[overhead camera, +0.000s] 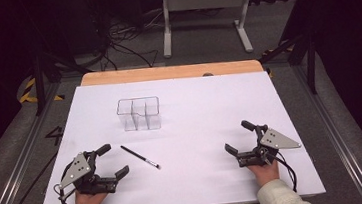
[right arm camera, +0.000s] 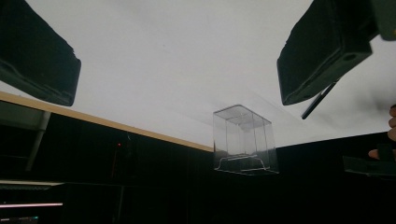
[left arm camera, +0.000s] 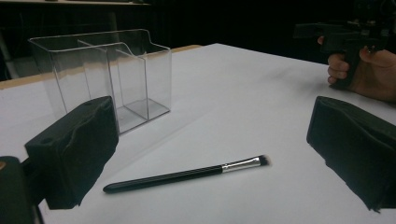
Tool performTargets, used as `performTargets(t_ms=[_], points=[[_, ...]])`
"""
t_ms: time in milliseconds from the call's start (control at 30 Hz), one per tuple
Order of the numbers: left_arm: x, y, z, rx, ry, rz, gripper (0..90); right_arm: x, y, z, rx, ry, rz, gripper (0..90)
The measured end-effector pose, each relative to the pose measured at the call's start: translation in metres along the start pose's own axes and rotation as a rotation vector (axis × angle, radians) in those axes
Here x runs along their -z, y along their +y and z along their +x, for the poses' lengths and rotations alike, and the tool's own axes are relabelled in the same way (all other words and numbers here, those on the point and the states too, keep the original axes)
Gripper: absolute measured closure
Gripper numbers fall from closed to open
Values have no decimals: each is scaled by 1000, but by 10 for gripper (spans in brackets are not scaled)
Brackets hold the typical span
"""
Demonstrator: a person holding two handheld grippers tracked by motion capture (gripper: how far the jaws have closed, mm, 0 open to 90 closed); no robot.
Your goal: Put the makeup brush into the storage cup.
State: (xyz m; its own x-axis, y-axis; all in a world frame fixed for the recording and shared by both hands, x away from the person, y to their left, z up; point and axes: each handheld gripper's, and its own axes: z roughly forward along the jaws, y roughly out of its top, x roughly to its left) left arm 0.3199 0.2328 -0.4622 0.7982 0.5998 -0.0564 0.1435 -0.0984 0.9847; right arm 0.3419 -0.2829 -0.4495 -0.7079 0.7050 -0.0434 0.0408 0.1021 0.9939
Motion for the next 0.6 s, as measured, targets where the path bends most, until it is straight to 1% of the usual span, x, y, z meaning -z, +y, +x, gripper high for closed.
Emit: performTargets(t_ms=[133,167,233,267,333,367,433,467,500,600], points=[[-1,0,-1,4,1,0,28,-1,-1,0,-8,7,2,1],[-1,1,-1,-5,0,6,28,-1,-1,0,-10,7,4,0],[-1,2,-2,-1,-2,7,28,-1,-1,-1,-15,6,7,1],[-1,3,-3,7,-4,4,27,-1,-1,-1,-20,6,8,1],[-1,8,-4,-6,-10,12,24,-2,-1,-1,-27,7,10,1],[-2,10,-4,-12,-10,8,24,-2,-2,-2,-34,8,15,1],[-3,15,-5,-13,-12,3,24,-2,-2,-2,-46,8,19,0],[-5,18,-5,-7,-15,3,24,-2,-2,-3,-45,5,19,1],[-7,20,-4,-8,-22,6,24,-2,-2,-3,-44,4,20,1],[-12,27,-2,7,-31,24,24,-2,-2,-3,-46,8,20,1]])
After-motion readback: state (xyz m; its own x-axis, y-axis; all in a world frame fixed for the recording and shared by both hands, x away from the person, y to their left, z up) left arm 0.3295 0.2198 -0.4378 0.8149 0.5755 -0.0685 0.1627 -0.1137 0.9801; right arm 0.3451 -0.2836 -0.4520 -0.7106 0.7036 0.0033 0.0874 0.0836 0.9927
